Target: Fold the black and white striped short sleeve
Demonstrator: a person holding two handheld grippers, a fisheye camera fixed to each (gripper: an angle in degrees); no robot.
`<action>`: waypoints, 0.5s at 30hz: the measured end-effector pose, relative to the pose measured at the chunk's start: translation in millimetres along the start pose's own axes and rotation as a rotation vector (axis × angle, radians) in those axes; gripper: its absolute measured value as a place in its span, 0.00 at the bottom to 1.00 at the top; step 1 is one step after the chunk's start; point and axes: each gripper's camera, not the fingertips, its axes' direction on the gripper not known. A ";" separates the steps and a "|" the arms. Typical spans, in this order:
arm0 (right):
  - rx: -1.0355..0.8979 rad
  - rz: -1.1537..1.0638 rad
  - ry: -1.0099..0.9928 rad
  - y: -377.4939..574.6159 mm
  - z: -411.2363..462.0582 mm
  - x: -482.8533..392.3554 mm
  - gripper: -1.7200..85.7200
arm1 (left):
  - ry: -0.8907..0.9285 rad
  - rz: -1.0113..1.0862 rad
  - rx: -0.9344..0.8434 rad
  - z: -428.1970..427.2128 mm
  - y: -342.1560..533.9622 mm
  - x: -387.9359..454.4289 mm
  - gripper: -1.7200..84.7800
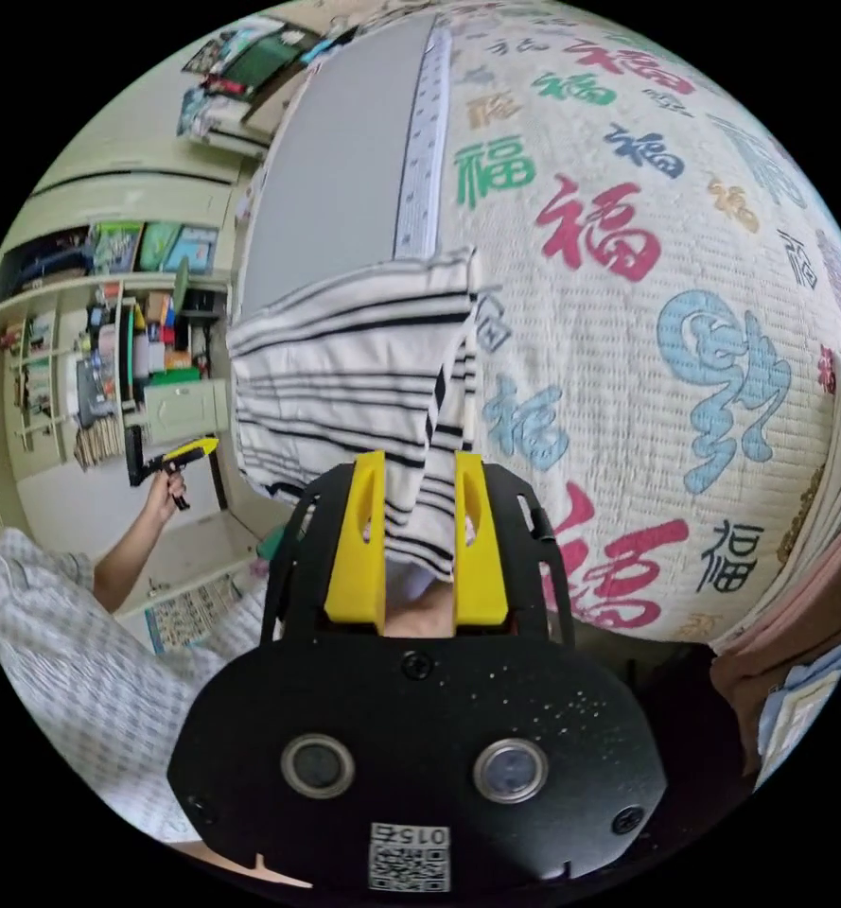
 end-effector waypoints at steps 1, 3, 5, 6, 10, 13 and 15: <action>0.033 0.012 -0.048 -16.9 -0.3 6.8 0.20 | 0.045 -0.025 0.049 2.9 -18.3 -9.0 0.12; 0.082 0.025 -0.086 -39.2 2.3 14.3 0.21 | 0.109 -0.079 0.080 14.5 -43.3 -24.0 0.12; 0.100 0.058 -0.115 -59.0 10.4 22.5 0.21 | 0.119 -0.142 0.084 28.7 -62.9 -37.2 0.13; 0.095 0.081 -0.143 -71.2 18.1 28.1 0.21 | 0.090 -0.196 0.070 38.0 -72.8 -44.5 0.13; 0.031 0.076 -0.146 -105.0 44.0 26.7 0.20 | 0.091 -0.279 0.083 59.4 -89.3 -59.2 0.12; 0.006 0.084 -0.080 -121.3 52.2 18.8 0.13 | 0.080 -0.313 0.032 71.5 -93.6 -70.4 0.06; 0.011 0.099 0.017 -128.4 51.2 15.0 0.07 | 0.115 -0.296 0.073 66.3 -93.9 -74.7 0.03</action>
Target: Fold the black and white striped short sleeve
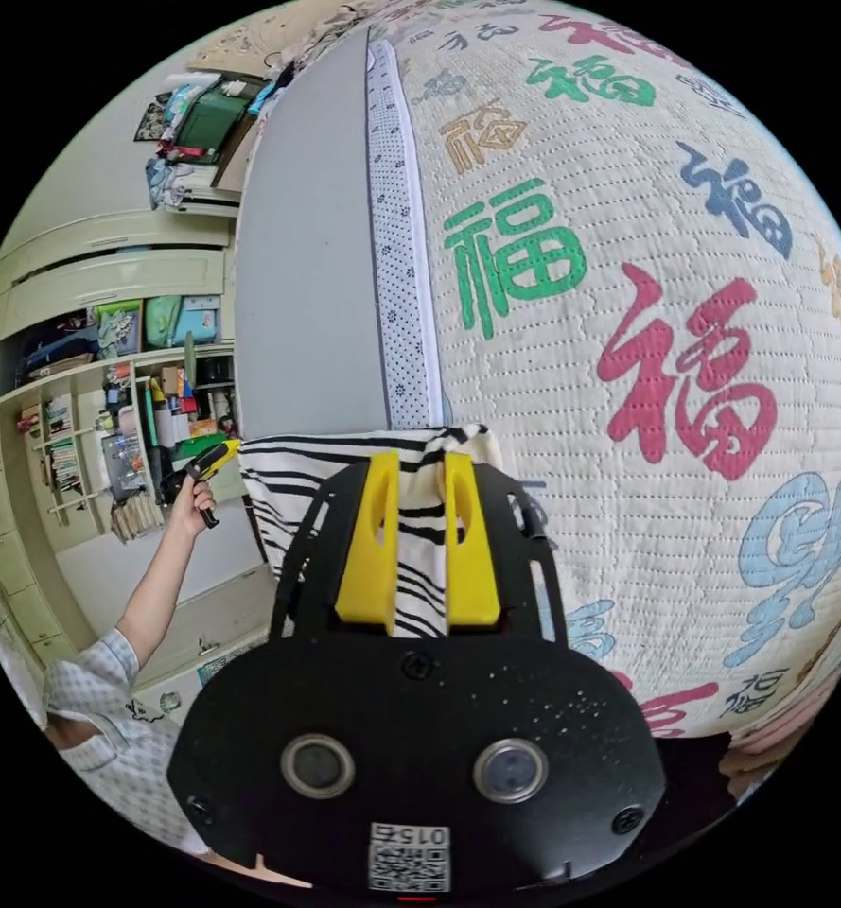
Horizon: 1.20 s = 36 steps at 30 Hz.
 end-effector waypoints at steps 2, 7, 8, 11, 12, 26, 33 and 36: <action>0.006 -0.033 0.043 -7.1 -5.3 -5.0 0.04 | 0.026 0.001 0.076 -14.5 -2.5 -2.4 0.02; -0.059 -0.078 0.059 -29.5 -10.9 -12.9 0.03 | 0.004 0.039 0.029 -34.5 -11.0 -12.3 0.02; -0.068 -0.083 0.067 -30.1 -9.6 -13.6 0.02 | 0.004 0.036 0.022 -34.2 -6.5 -15.0 0.02; -0.083 -0.091 0.079 -27.5 -1.6 -10.5 0.02 | 0.033 -0.015 -0.014 -26.9 23.4 -34.9 0.08; -0.078 -0.069 0.050 -26.4 1.3 -4.9 0.02 | 0.056 -0.026 -0.054 -20.4 35.2 -41.9 0.11; -0.064 -0.009 0.022 -38.0 28.8 10.3 0.02 | 0.090 -0.103 0.012 -44.7 39.8 -68.2 0.02; 0.069 0.009 0.058 -58.4 22.3 10.6 0.02 | 0.127 -0.082 0.150 -105.3 10.6 -44.6 0.01; 0.137 0.050 0.070 -58.1 24.2 14.6 0.02 | 0.001 0.007 0.129 -123.3 10.4 -22.3 0.01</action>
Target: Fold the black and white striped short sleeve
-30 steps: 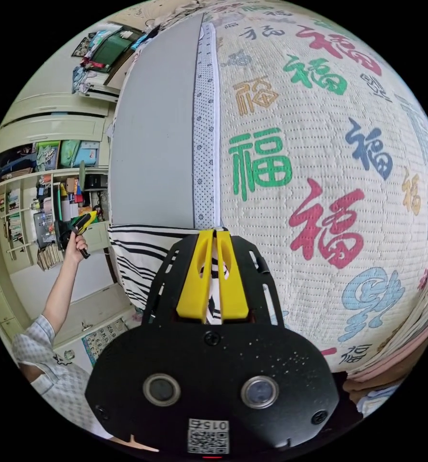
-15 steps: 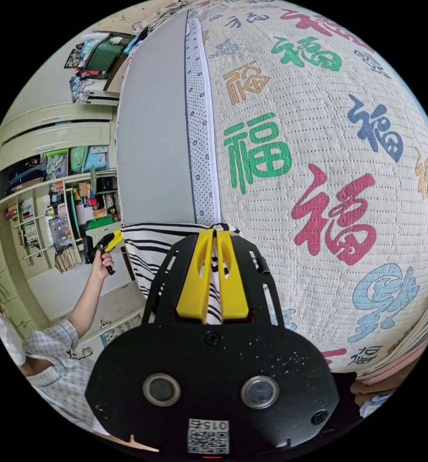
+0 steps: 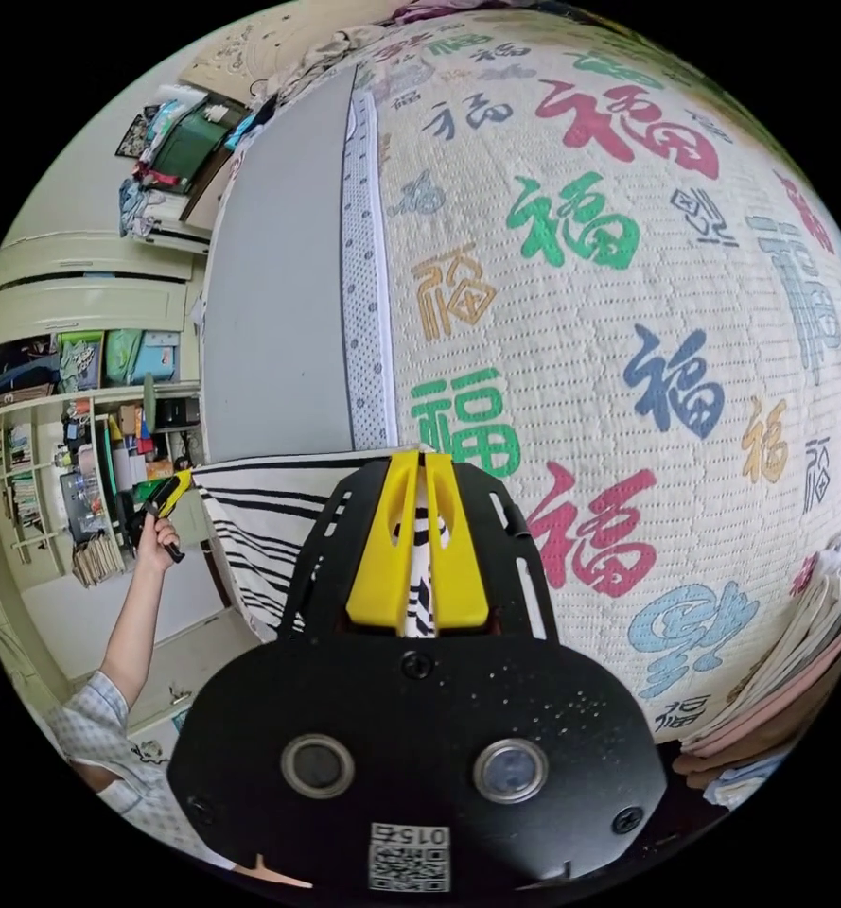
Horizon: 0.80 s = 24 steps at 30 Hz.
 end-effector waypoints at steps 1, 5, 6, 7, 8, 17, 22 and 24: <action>0.032 0.036 -0.011 9.5 1.8 2.9 0.02 | -0.050 0.046 -0.025 -7.6 4.5 7.8 0.02; 0.067 0.027 -0.030 64.1 9.6 -1.1 0.02 | -0.225 0.196 -0.084 -39.2 42.2 26.8 0.03; 0.051 -0.041 0.001 88.3 15.0 -11.4 0.03 | -0.259 0.235 -0.100 -51.0 61.5 31.1 0.04; 0.025 -0.118 0.060 114.1 23.1 -24.6 0.03 | -0.263 0.249 -0.115 -62.2 83.2 33.1 0.05; 0.008 -0.161 0.092 128.0 28.6 -32.1 0.04 | -0.255 0.249 -0.125 -67.2 94.2 33.2 0.05; -0.326 -0.557 0.201 241.4 140.0 -88.1 0.11 | -0.081 -0.044 -0.177 -125.3 205.1 17.4 0.11; -0.397 -0.633 0.313 252.8 175.1 -84.9 0.09 | -0.037 -0.033 -0.201 -170.6 210.3 36.6 0.05; -0.423 -0.630 0.293 253.4 178.9 -81.6 0.08 | -0.060 -0.011 -0.188 -196.3 212.7 48.7 0.03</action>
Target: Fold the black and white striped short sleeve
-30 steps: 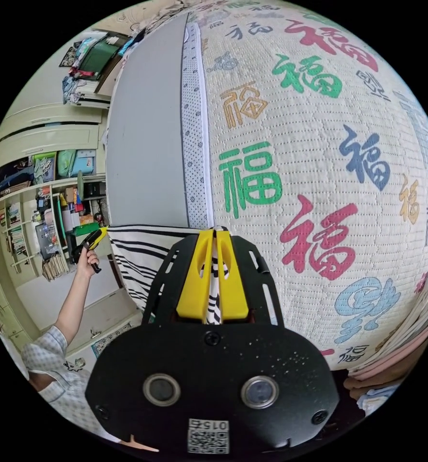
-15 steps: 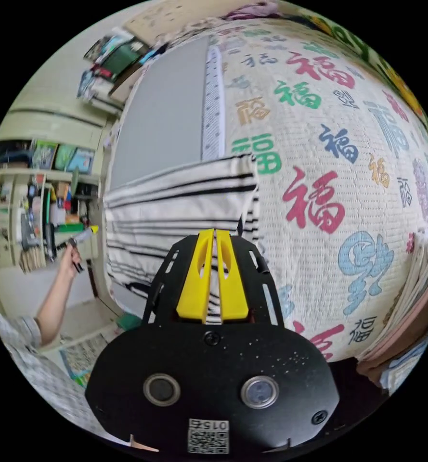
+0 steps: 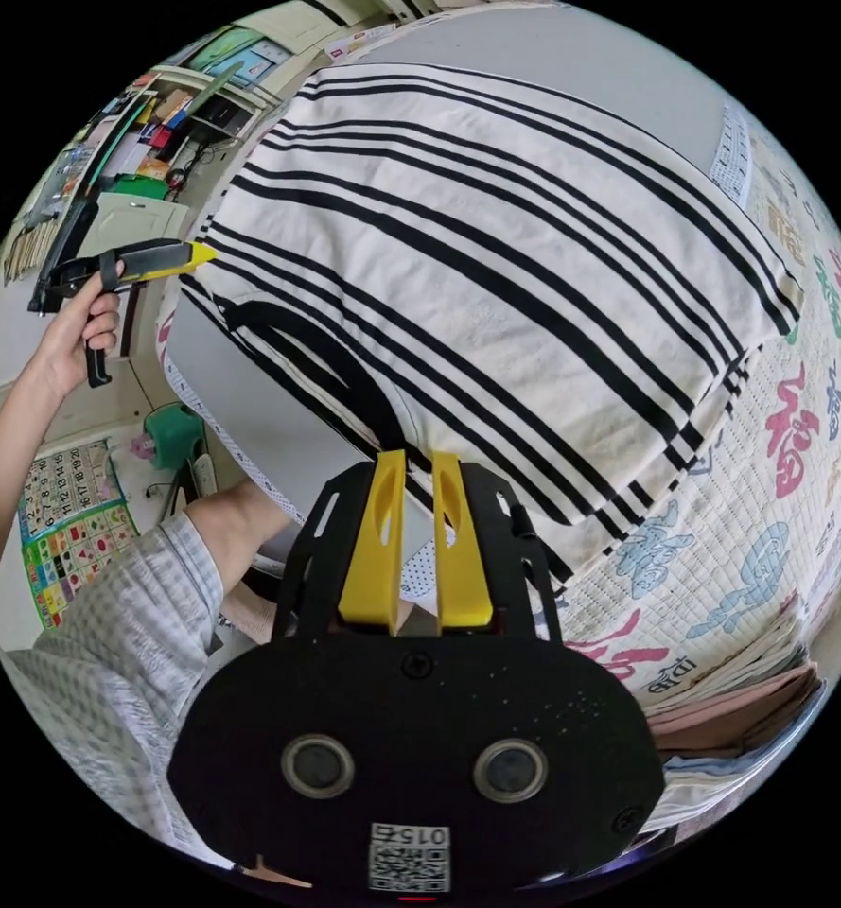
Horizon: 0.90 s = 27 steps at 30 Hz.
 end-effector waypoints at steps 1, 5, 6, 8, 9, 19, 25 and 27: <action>-0.005 -0.001 -0.019 1.0 4.0 0.4 0.07 | -0.033 0.011 0.006 -14.9 5.6 7.6 0.03; 0.008 -0.019 0.021 9.5 19.1 -6.5 0.05 | -0.131 0.006 -0.009 -40.1 18.6 21.8 0.02; 0.013 -0.027 0.042 13.1 24.1 -10.0 0.05 | -0.126 -0.010 -0.017 -46.5 22.1 23.9 0.02; 0.015 -0.038 0.070 18.2 31.7 -14.5 0.05 | -0.120 -0.026 -0.018 -62.6 28.2 31.3 0.02; 0.004 -0.035 0.076 20.8 36.4 -16.2 0.05 | -0.148 -0.036 -0.027 -76.6 33.0 39.9 0.02; 0.662 0.165 0.387 140.5 -52.5 -14.7 0.02 | -0.369 0.451 0.888 -291.9 124.3 281.9 0.05; 0.779 0.259 0.272 206.9 -56.3 34.1 0.01 | -0.056 0.681 1.064 -297.9 107.6 408.4 0.03; 0.826 0.349 0.226 225.7 -54.3 53.5 0.02 | -0.039 0.791 0.983 -287.7 90.7 453.7 0.02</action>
